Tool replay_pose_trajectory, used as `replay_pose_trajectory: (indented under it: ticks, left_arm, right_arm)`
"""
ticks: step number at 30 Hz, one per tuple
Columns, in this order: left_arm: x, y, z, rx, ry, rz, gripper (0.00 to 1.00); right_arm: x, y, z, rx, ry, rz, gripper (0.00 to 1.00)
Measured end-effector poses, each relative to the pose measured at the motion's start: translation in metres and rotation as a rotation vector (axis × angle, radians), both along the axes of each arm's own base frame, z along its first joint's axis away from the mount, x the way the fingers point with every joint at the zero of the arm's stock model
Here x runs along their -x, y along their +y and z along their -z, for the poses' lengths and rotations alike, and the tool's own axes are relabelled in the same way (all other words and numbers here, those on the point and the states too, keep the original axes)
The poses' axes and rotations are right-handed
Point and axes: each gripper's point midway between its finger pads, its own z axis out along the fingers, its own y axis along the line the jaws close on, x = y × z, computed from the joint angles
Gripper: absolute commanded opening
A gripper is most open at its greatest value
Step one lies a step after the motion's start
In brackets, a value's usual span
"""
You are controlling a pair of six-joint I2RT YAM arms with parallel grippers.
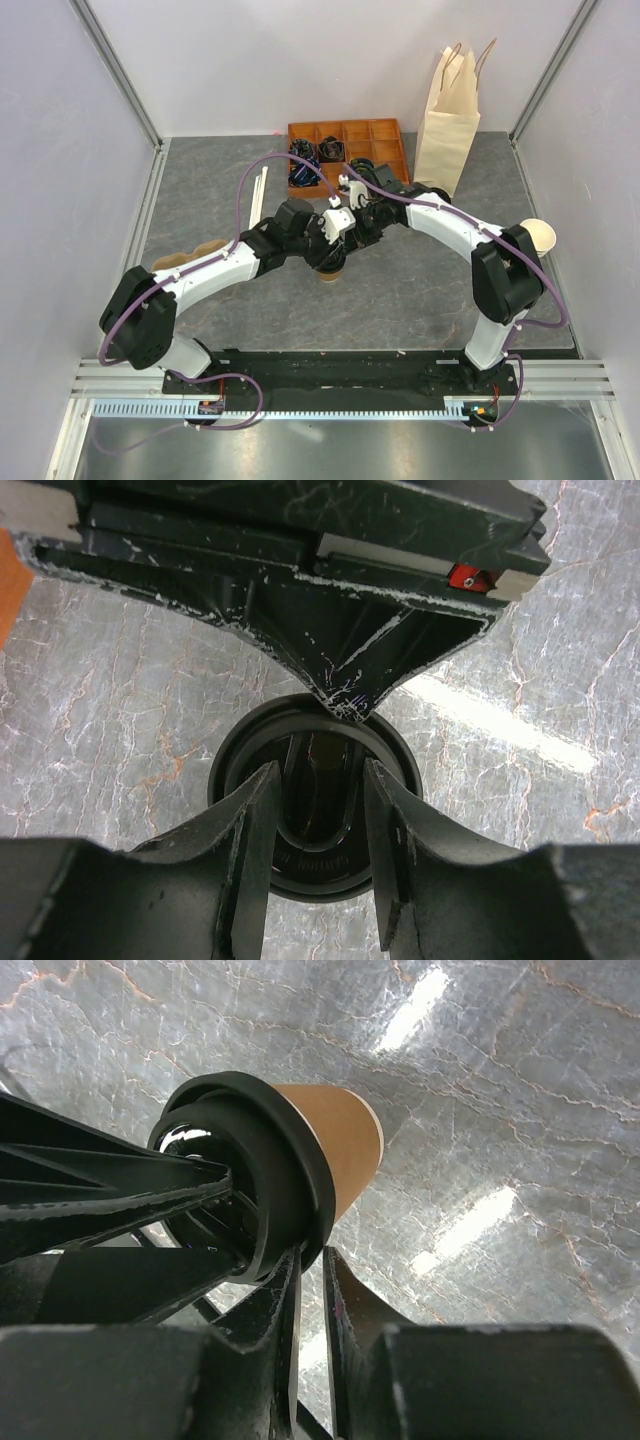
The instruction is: Pack the takeout coffee
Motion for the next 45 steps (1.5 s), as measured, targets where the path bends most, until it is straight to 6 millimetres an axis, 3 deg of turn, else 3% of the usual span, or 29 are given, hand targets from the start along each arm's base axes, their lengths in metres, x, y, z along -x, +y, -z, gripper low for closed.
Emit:
replay_pose_trajectory:
  ticks: [5,12,21,26,33,45]
  left_arm:
    - [-0.001,-0.004,-0.002,0.017,-0.013,0.009,0.46]
    - [-0.001,-0.006,-0.002,0.023,-0.019,0.014,0.46]
    - [0.002,-0.004,0.0,0.035,-0.033,0.016,0.46]
    - [0.001,-0.005,0.001,0.049,-0.046,0.02,0.46]
    - [0.002,-0.005,0.0,0.067,-0.062,0.024,0.46]
    - [0.009,0.0,-0.004,0.034,-0.013,0.03,0.56]
  right_arm:
    - [-0.011,-0.012,-0.001,-0.001,0.002,0.036,0.2]
    - [-0.014,-0.034,-0.001,0.081,0.004,0.054,0.41]
    - [-0.026,-0.038,-0.041,0.099,-0.073,-0.01,0.66]
    - [-0.027,-0.048,-0.051,0.131,-0.099,-0.04,0.68]
    - [-0.016,-0.064,-0.047,0.204,-0.077,-0.08,0.69]
    - [-0.004,-0.072,-0.044,0.225,-0.061,-0.094,0.72]
